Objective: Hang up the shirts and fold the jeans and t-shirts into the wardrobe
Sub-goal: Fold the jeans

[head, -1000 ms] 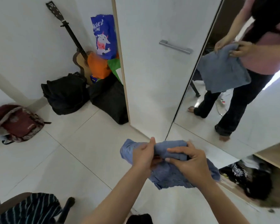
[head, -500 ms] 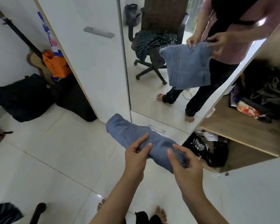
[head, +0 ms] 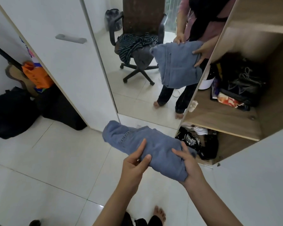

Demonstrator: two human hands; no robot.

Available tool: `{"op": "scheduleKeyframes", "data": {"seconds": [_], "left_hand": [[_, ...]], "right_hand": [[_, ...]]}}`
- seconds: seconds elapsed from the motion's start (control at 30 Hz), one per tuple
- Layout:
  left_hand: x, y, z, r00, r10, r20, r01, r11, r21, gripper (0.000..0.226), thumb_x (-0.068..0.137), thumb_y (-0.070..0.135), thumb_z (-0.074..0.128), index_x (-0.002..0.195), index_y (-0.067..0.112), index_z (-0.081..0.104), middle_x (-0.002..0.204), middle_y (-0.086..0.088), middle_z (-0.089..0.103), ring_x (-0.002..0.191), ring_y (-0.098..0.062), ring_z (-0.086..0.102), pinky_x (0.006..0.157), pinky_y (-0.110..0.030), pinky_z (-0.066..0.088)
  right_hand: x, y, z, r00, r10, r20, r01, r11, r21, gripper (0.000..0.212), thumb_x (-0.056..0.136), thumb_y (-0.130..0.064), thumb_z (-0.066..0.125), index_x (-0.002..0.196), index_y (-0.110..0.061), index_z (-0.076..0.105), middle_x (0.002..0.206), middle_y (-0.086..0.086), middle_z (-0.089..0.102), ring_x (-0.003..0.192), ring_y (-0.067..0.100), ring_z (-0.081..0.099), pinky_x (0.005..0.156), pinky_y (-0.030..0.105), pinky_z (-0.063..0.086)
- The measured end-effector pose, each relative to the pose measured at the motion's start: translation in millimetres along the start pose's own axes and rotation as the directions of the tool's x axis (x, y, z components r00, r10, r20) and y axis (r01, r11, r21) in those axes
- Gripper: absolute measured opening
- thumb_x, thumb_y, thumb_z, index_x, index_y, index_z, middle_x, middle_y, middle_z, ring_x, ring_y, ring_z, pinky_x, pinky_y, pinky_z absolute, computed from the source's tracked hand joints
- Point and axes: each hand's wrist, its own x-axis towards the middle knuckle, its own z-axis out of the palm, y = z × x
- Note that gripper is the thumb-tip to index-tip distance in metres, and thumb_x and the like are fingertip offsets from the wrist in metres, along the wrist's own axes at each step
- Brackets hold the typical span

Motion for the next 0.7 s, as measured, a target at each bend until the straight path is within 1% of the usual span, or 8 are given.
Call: {"op": "scheduleKeyframes", "data": {"seconds": [0.1, 0.2, 0.3, 0.37, 0.43, 0.5, 0.57, 0.7], "left_hand": [[-2, -1, -6, 0.998, -0.061, -0.019, 0.06, 0.997, -0.038, 0.051, 0.081, 0.012, 0.064, 0.126, 0.033, 0.055, 0.124, 0.015, 0.061, 0.116, -0.014, 0.06, 0.091, -0.035, 0.054], [0, -3, -18, 0.988, -0.139, 0.073, 0.13, 0.985, 0.11, 0.068, 0.088, 0.016, 0.063, 0.142, 0.042, 0.031, 0.137, 0.012, 0.048, 0.111, -0.015, 0.063, 0.085, -0.032, 0.055], [5, 8, -33, 0.948, -0.274, 0.16, 0.197, 0.903, 0.383, 0.076, 0.088, 0.03, 0.064, 0.141, 0.049, 0.012, 0.104, -0.008, 0.071, 0.086, -0.022, 0.072, 0.076, -0.03, 0.057], [16, 17, -43, 0.969, -0.229, 0.097, 0.138, 0.821, 0.554, 0.064, 0.087, 0.038, 0.064, 0.141, 0.041, 0.03, 0.077, -0.006, 0.072, 0.069, -0.014, 0.07, 0.069, -0.019, 0.054], [30, 26, -53, 0.998, -0.063, 0.015, 0.04, 0.783, 0.62, 0.046, 0.085, 0.04, 0.064, 0.13, 0.032, 0.055, 0.073, 0.001, 0.068, 0.064, -0.004, 0.062, 0.064, -0.013, 0.048], [44, 40, -60, 1.0, -0.014, 0.007, 0.008, 0.822, 0.57, 0.037, 0.087, 0.037, 0.062, 0.123, 0.035, 0.059, 0.093, 0.008, 0.068, 0.083, 0.0, 0.062, 0.075, -0.015, 0.049], [60, 53, -64, 0.986, -0.112, 0.124, 0.038, 0.872, 0.488, 0.036, 0.09, 0.04, 0.056, 0.126, 0.045, 0.055, 0.121, 0.011, 0.061, 0.113, -0.001, 0.054, 0.094, -0.023, 0.041], [92, 53, -66, 0.806, -0.387, 0.448, 0.233, 0.903, 0.361, 0.05, 0.081, 0.065, 0.05, 0.128, 0.049, 0.051, 0.136, 0.021, 0.048, 0.133, -0.007, 0.036, 0.107, -0.032, 0.025]], "right_hand": [[2, -5, 8, 0.99, -0.143, -0.002, 0.142, 0.985, -0.102, 0.066, 0.084, 0.005, 0.058, 0.135, -0.035, 0.046, 0.129, 0.002, 0.052, 0.102, 0.027, 0.063, 0.064, 0.037, 0.058], [1, -9, 11, 0.962, -0.268, 0.054, 0.273, 0.946, -0.174, 0.07, 0.079, 0.009, 0.062, 0.131, -0.038, 0.053, 0.132, -0.008, 0.051, 0.108, 0.021, 0.061, 0.069, 0.033, 0.059], [-4, -21, 8, 0.929, -0.344, 0.133, 0.369, 0.88, -0.301, 0.071, 0.072, 0.003, 0.071, 0.127, -0.04, 0.057, 0.134, -0.015, 0.05, 0.113, 0.014, 0.058, 0.075, 0.03, 0.057], [-8, -30, 5, 0.908, -0.371, 0.193, 0.418, 0.825, -0.38, 0.075, 0.063, -0.005, 0.079, 0.125, -0.041, 0.058, 0.137, -0.015, 0.048, 0.118, 0.012, 0.055, 0.079, 0.028, 0.056], [-13, -40, 5, 0.892, -0.394, 0.222, 0.452, 0.78, -0.433, 0.074, 0.062, -0.005, 0.076, 0.125, -0.039, 0.058, 0.137, -0.015, 0.048, 0.117, 0.01, 0.055, 0.077, 0.024, 0.055], [-20, -47, 6, 0.877, -0.4, 0.266, 0.48, 0.736, -0.478, 0.071, 0.064, -0.004, 0.071, 0.124, -0.038, 0.058, 0.133, -0.018, 0.05, 0.113, 0.004, 0.057, 0.075, 0.019, 0.054], [-27, -53, 6, 0.871, -0.378, 0.314, 0.49, 0.716, -0.497, 0.071, 0.064, 0.0, 0.07, 0.124, -0.036, 0.057, 0.13, -0.02, 0.052, 0.108, -0.001, 0.059, 0.075, 0.017, 0.053], [-39, -55, -2, 0.882, -0.312, 0.355, 0.46, 0.735, -0.499, 0.073, 0.06, 0.004, 0.073, 0.119, -0.037, 0.062, 0.12, -0.023, 0.061, 0.108, 0.004, 0.061, 0.075, 0.019, 0.054]]}}
